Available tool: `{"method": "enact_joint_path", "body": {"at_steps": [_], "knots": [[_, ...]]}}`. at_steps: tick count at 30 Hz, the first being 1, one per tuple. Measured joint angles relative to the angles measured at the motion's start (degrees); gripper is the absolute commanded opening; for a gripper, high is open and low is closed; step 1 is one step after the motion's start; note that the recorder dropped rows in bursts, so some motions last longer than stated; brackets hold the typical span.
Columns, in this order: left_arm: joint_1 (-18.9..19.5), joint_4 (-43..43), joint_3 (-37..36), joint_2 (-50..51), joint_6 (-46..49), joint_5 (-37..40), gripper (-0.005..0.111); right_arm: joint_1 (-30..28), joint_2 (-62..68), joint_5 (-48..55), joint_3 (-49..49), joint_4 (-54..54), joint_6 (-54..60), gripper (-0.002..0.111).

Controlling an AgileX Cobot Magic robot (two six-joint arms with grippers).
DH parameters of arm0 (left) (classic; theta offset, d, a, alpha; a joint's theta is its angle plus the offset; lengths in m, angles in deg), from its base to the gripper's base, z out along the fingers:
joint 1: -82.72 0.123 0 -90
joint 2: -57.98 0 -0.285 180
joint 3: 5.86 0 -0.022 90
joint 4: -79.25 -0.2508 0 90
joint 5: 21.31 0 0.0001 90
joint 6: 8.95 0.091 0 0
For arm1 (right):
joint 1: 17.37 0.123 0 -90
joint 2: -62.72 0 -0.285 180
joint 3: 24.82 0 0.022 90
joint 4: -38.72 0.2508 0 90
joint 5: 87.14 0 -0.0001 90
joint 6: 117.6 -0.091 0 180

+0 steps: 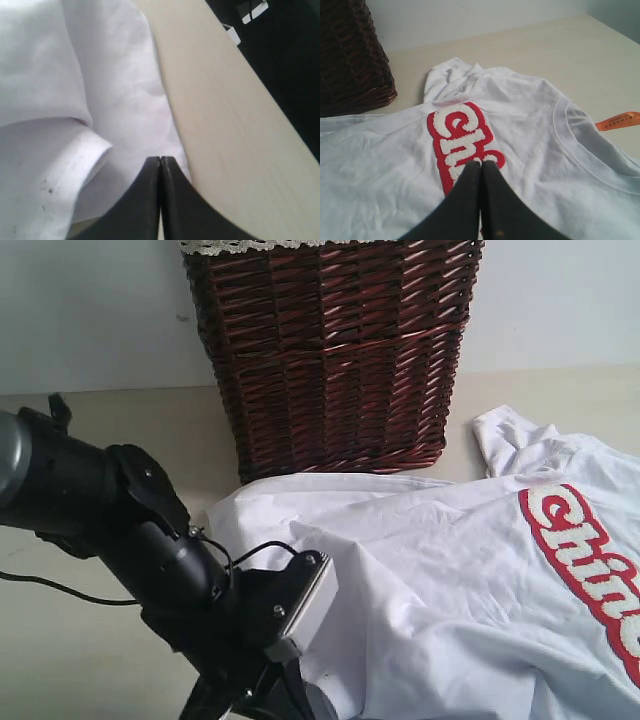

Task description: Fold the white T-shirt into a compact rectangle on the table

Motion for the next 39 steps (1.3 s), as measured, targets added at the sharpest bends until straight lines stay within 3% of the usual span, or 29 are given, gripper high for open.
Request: {"method": "enact_joint_path", "body": {"at_steps": [8, 15, 26, 31, 34, 39], "knots": [[-4.52, -0.23, 0.00, 2.94, 0.11, -4.95, 0.000, 0.00, 0.00, 0.00, 0.00, 0.00, 0.00, 0.000], [-6.08, -6.77, 0.63, 2.90, -0.68, -6.13, 0.000, 0.00, 0.00, 0.00, 0.00, 0.00, 0.00, 0.000], [-6.08, -24.64, -0.73, 2.56, -18.31, 15.39, 0.000, 0.00, 0.00, 0.00, 0.00, 0.00, 0.00, 0.000], [-4.13, -20.93, -3.50, 1.17, -20.89, 17.51, 0.000, 0.00, 0.00, 0.00, 0.00, 0.00, 0.00, 0.000], [-0.39, -11.46, -1.94, -2.72, -21.02, 15.98, 0.000, 0.00, 0.00, 0.00, 0.00, 0.00, 0.00, 0.000], [-1.59, -11.71, -1.34, -0.80, -20.06, 0.39, 0.000, 0.00, 0.00, 0.00, 0.00, 0.00, 0.00, 0.000]]}}
